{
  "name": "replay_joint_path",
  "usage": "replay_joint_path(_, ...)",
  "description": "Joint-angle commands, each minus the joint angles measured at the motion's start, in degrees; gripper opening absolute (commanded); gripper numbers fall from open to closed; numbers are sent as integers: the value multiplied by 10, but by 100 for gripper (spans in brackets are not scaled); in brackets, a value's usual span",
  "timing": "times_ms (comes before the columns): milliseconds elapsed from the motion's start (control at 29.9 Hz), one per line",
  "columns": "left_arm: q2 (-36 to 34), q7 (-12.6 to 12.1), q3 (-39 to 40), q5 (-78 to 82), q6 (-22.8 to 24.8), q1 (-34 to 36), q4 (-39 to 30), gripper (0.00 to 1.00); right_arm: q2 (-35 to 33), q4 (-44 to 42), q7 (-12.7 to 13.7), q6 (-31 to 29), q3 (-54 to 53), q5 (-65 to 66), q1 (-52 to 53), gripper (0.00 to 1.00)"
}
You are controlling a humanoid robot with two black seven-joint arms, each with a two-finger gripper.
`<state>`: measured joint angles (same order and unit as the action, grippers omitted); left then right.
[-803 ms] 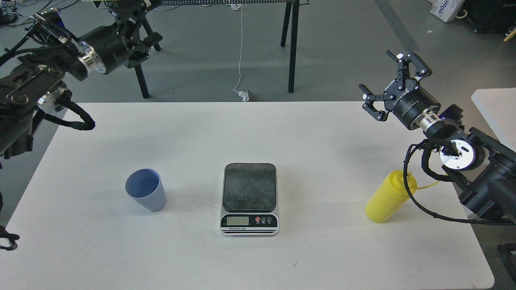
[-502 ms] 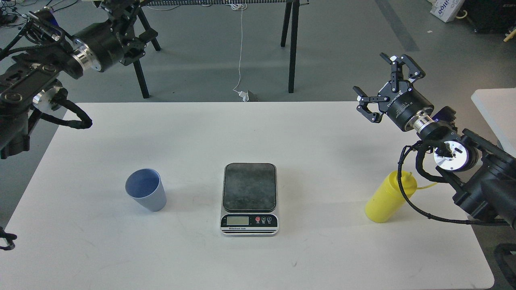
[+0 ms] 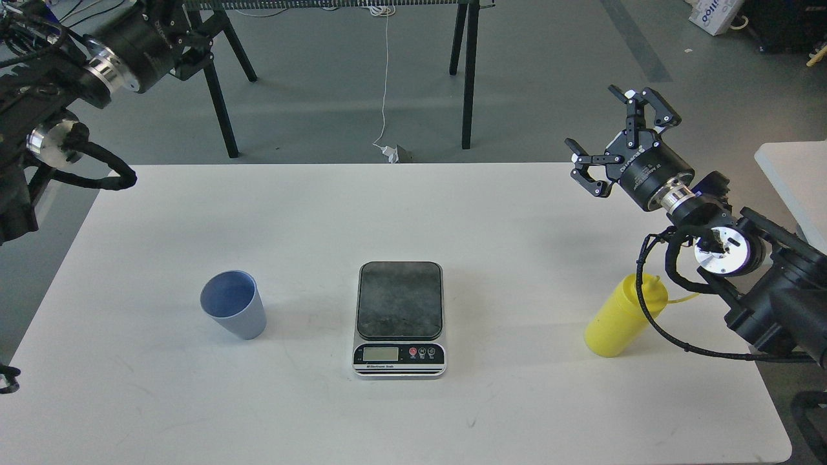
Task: Pour seasoning into cup on scale with both arms
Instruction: 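Move the left gripper forward toward the blue cup, then lower the left gripper onto the blue cup and close around it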
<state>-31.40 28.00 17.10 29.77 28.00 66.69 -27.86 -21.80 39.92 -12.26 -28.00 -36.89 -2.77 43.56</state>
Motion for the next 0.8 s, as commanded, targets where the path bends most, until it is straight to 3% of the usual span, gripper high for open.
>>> replay_joint_path(0, -19, 0, -2, 162, 0, 24, -5, 98, 0, 3, 0, 0, -3, -1, -1, 99)
replay_joint_path(100, -56, 0, -1, 338, 0, 27, -44, 97, 1, 4, -2, 0, -4, -1, -1, 99)
replay_joint_path(301, -131, 0, -6, 595, 0, 21, -190, 100, 4, 4, -2, 0, -4, -1, -1, 99)
replay_joint_path(535, -203, 0, -101, 833, 0, 20, -350, 100, 3, 4, -1, 0, -3, -1, -2, 99)
replay_joint_path(635, -208, 0, -157, 887, -32, 21, -373, 100, 3, 5, -1, 0, -3, -2, -7, 99)
replay_joint_path(769, -207, 0, -199, 890, -38, 20, -395, 100, 3, 5, -1, 0, -3, -1, -8, 99)
